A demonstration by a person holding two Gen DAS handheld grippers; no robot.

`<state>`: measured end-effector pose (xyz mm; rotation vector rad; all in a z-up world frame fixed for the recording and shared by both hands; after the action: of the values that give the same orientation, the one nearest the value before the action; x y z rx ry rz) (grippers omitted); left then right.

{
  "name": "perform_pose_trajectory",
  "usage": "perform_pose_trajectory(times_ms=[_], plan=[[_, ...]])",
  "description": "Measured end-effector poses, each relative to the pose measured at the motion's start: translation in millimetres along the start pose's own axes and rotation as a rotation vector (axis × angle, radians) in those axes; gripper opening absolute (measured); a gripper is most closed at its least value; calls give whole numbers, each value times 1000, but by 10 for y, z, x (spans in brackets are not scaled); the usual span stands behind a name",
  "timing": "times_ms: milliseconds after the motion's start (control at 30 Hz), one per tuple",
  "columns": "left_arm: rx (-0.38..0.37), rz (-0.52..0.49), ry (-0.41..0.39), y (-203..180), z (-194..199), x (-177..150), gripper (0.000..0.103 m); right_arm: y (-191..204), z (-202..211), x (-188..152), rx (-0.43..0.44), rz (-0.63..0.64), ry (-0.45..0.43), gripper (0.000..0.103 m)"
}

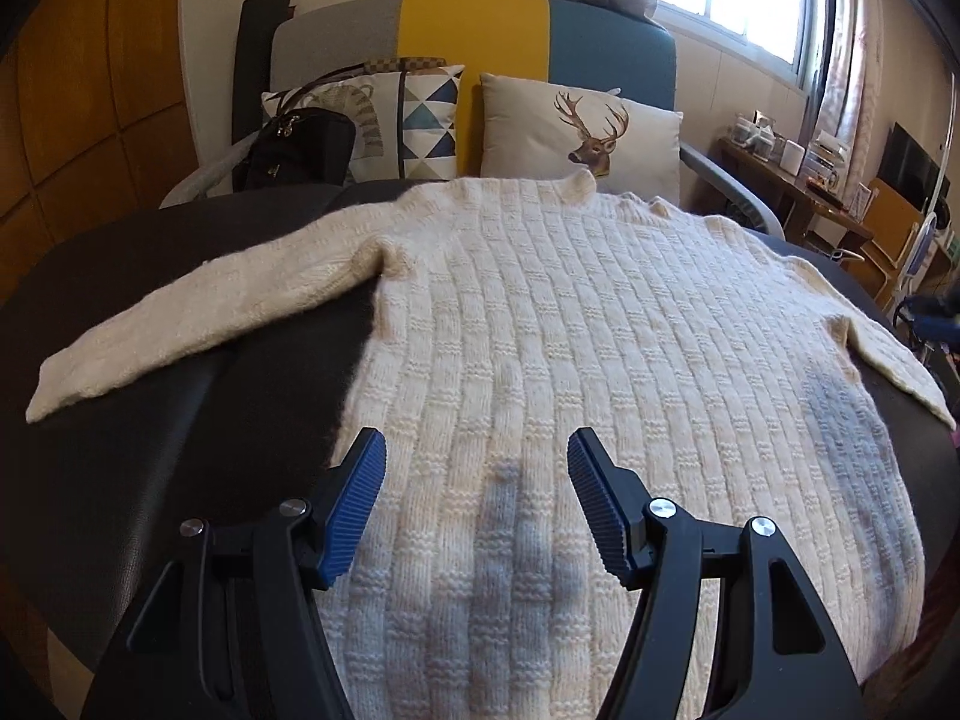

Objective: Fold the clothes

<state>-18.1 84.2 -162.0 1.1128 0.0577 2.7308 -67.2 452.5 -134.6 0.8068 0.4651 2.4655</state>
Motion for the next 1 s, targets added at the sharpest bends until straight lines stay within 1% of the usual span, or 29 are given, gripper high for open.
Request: perform_pose_trajectory(times_ms=[67, 167, 200, 300, 367, 467, 500, 533, 600, 700, 733, 767, 800, 833, 867, 967, 1000], plan=[[12, -3, -13, 8, 2, 60, 66, 248, -126, 144, 7, 92, -8, 29], [22, -1, -29, 33, -6, 148, 66, 518, -318, 250, -38, 235, -29, 27], [23, 2, -33, 44, -22, 175, 66, 563, -398, 270, -50, 267, -22, 27], [24, 7, -14, 48, -128, 211, 66, 630, -657, 312, -99, 345, 7, 29], [23, -2, 0, 32, -199, 224, 66, 590, -879, 323, -159, 393, 37, 30], [13, -20, 20, -11, -294, 245, 66, 463, -1232, 309, -222, 434, 101, 30], [15, -29, 22, -26, -315, 250, 66, 392, -1327, 283, -273, 476, 109, 26], [22, -42, 24, -40, -334, 250, 66, 315, -1415, 257, -322, 516, 118, 14], [33, -65, 35, -59, -372, 223, 66, 127, -1531, 213, -384, 575, 137, 12], [25, -67, 54, -52, -430, 185, 66, 8, -1397, 383, -367, 512, 108, 13], [23, -57, 56, -35, -437, 185, 66, 43, -1319, 457, -306, 463, 90, 18], [21, -45, 56, -17, -444, 187, 66, 88, -1252, 525, -248, 419, 76, 21], [19, -36, 59, -8, -455, 184, 66, 162, -1227, 573, -199, 392, 76, 29], [17, -28, 64, -2, -469, 179, 66, 247, -1212, 617, -151, 373, 75, 29], [20, -31, 70, -10, -484, 173, 66, 360, -1247, 636, -116, 381, 77, 29], [22, -53, 84, -66, -520, 154, 66, 603, -1527, 611, -94, 404, 127, 30], [19, -64, 83, -96, -522, 154, 66, 636, -1638, 582, -119, 425, 139, 30]])
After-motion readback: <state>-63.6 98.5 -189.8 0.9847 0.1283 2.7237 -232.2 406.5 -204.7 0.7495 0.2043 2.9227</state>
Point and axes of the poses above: each gripper's, at about its wrist camera, not at the fingertips, and z roughly against the way its jaws point, y to its left, x to its top, the point moved 8 cm from there along -z, roughly the way its jaws point, and after that the axes turned 12 degrees about -z, right-handed, at the moved point
